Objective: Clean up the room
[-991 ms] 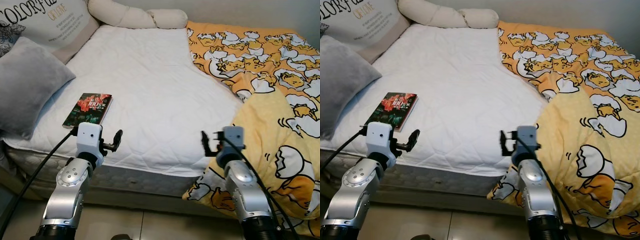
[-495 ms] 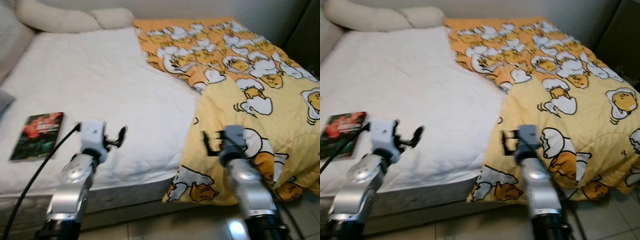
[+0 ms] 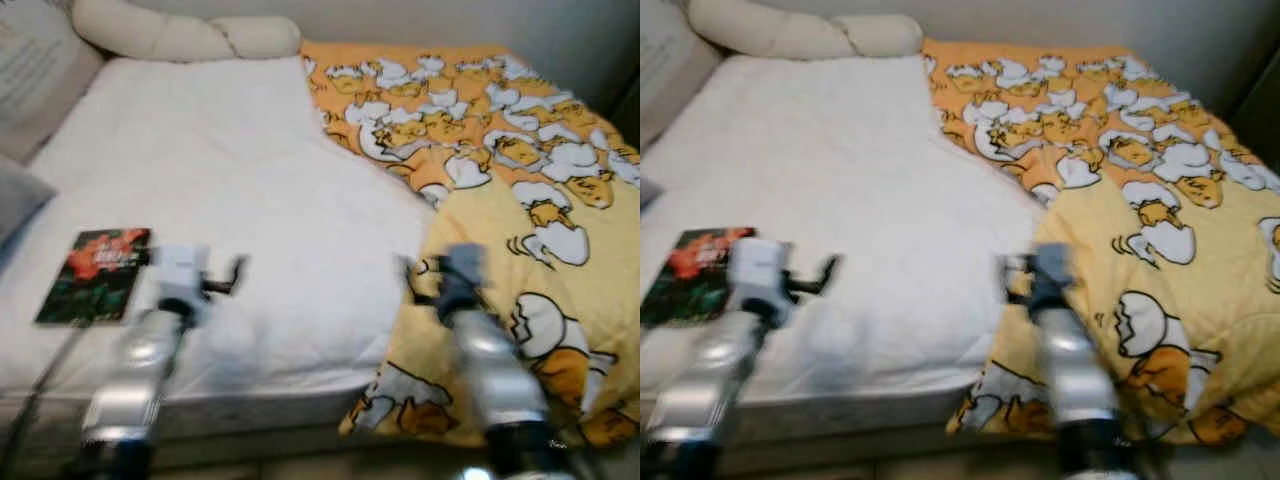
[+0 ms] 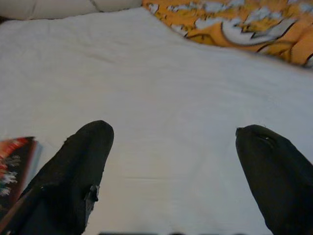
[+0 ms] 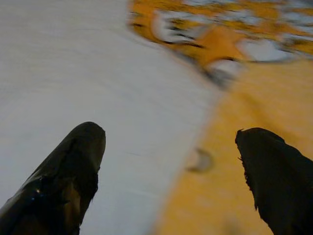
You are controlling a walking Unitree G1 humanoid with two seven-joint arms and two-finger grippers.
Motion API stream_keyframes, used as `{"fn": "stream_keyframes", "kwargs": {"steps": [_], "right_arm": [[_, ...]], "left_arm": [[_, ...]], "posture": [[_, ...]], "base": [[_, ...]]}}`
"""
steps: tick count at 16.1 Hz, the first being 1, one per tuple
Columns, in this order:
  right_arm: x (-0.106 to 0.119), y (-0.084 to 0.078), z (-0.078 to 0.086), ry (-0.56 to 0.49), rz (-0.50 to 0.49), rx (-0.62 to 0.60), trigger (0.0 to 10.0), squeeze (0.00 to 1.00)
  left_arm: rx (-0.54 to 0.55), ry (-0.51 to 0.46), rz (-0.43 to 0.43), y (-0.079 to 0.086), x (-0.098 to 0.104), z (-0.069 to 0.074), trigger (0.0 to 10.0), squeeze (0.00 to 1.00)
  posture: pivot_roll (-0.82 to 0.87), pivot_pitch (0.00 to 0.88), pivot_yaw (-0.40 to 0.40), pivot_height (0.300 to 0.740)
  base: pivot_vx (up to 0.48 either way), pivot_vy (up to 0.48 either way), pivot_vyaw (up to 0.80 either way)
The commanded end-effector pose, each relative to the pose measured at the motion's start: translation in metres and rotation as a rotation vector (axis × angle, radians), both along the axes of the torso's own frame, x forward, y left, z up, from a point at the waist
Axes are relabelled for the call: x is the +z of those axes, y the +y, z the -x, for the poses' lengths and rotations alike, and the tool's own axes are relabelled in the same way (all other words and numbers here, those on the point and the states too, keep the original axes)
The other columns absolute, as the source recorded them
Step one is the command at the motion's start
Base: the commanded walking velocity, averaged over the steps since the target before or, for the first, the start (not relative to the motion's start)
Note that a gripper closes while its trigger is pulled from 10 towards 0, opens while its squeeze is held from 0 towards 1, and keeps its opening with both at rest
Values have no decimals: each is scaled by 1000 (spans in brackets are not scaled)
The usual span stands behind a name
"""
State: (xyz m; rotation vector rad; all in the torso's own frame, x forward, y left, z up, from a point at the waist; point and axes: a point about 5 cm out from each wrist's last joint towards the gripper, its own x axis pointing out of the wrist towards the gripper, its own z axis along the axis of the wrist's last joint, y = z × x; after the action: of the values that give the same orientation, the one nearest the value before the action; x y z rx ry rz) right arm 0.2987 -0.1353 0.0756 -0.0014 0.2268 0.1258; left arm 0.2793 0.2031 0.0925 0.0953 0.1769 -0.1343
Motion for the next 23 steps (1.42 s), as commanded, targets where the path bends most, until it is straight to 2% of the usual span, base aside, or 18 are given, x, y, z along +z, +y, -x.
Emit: {"fn": "stream_keyframes", "kwargs": {"steps": [1, 4, 5, 9, 13, 16, 17, 18, 19, 23], "right_arm": [[-6, -15, 2, 40, 34, -37, 10000, 1000], [-7, -17, -2, 57, 29, -41, 10000, 1000], [-7, -19, -6, 60, 82, -39, 10000, 1000], [-10, -25, -14, 103, 128, -56, 10000, 1000], [-11, -30, -31, 141, 144, -23, 10000, 1000], [-14, -28, -47, 184, 188, 0, 10000, 1000], [-14, -28, -50, 196, 200, -2, 10000, 51], [-14, -28, -52, 207, 212, -3, 10000, 0], [-14, -27, -53, 210, 214, -4, 10000, 0], [-22, -29, -52, 253, 223, -12, 10000, 0]], "left_arm": [[-36, -24, 13, -12, 4, -4, 10000, 988], [-41, -23, 13, -12, 4, -3, 10000, 980], [-43, -26, 9, -12, 4, -3, 10000, 957], [-77, -21, -3, -16, 3, -1, 10000, 886], [-264, -9, -64, -26, 9, 3, 10000, 875], [-398, 43, -131, -27, 14, 11, 10000, 816], [-429, 52, -144, -28, 16, 14, 10000, 812], [-466, 52, -156, -30, 18, 16, 10000, 812], [-477, 52, -157, -30, 19, 17, 10000, 804], [-601, 62, -190, -35, 40, 34, 10000, 792]], "posture": [[58, 0, -15, 740], [68, 0, -25, 740], [73, 0, -35, 740], [73, 0, -42, 740], [103, 0, -63, 740], [130, 0, -46, 740], [139, 0, -45, 740], [150, 0, -45, 740], [150, 0, -45, 740], [225, 0, -24, 740]], "base": [[277, 0, 0], [0, 0, 0], [0, 0, 0], [0, 0, 0], [0, 0, 0], [0, 0, 0], [0, 0, 0], [0, 0, 0], [0, 0, 0], [0, 0, 0]]}}
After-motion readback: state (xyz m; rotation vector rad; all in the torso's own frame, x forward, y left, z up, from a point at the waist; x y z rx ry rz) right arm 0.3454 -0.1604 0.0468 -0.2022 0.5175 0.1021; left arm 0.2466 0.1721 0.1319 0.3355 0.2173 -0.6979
